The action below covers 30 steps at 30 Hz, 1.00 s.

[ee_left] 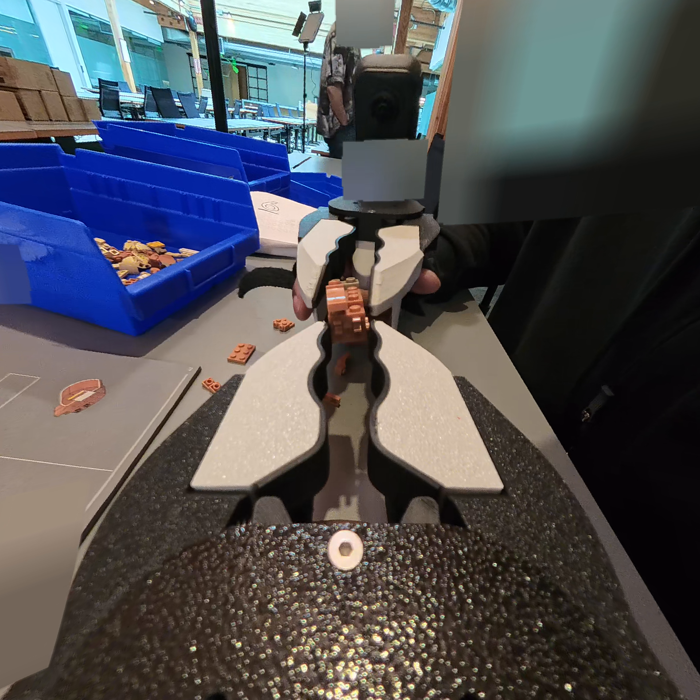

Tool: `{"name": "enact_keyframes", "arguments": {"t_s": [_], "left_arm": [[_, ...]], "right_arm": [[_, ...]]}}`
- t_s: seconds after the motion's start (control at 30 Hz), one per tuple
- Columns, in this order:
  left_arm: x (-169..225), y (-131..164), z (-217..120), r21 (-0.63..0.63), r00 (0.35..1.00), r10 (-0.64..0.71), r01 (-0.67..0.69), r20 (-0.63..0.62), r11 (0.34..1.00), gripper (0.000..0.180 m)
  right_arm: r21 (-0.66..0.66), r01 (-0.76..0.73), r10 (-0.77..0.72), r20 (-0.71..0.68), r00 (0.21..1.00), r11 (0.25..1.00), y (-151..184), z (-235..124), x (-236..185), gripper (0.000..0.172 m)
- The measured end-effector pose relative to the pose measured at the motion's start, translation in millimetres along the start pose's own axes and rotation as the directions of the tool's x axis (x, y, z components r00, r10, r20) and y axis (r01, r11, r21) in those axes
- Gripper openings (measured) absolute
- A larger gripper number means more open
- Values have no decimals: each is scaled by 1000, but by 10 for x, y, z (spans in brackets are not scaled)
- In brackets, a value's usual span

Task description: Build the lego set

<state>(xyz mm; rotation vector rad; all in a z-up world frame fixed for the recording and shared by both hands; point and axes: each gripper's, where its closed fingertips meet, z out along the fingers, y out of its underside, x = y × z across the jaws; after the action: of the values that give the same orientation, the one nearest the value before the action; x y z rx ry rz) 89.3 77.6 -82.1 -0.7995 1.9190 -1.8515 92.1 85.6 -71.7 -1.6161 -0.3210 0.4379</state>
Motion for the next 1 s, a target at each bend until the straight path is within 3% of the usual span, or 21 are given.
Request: {"name": "enact_keyframes", "arguments": {"t_s": [0.3,0.63,0.83,0.93,1.0], "left_arm": [[21,-49,-21,39,1000,6,-6,-14,999,17],[46,-42,-9,31,999,-14,15,-44,999,18],[-11,-23,-18,16,993,-109,110,-44,994,31],[16,7,-30,-11,975,-203,203,-90,979,43],[19,0,-29,-11,944,-308,309,-119,951,51]], "right_arm": [[2,-18,18,17,1000,1000,-3,6,-24,27],[20,-7,6,46,999,1000,-20,-10,-72,18],[40,108,-108,-3,994,993,-46,-24,-72,17],[21,249,-246,-95,965,968,-54,-47,0,17],[-27,394,-392,-170,904,919,-41,-58,51,17]]}}
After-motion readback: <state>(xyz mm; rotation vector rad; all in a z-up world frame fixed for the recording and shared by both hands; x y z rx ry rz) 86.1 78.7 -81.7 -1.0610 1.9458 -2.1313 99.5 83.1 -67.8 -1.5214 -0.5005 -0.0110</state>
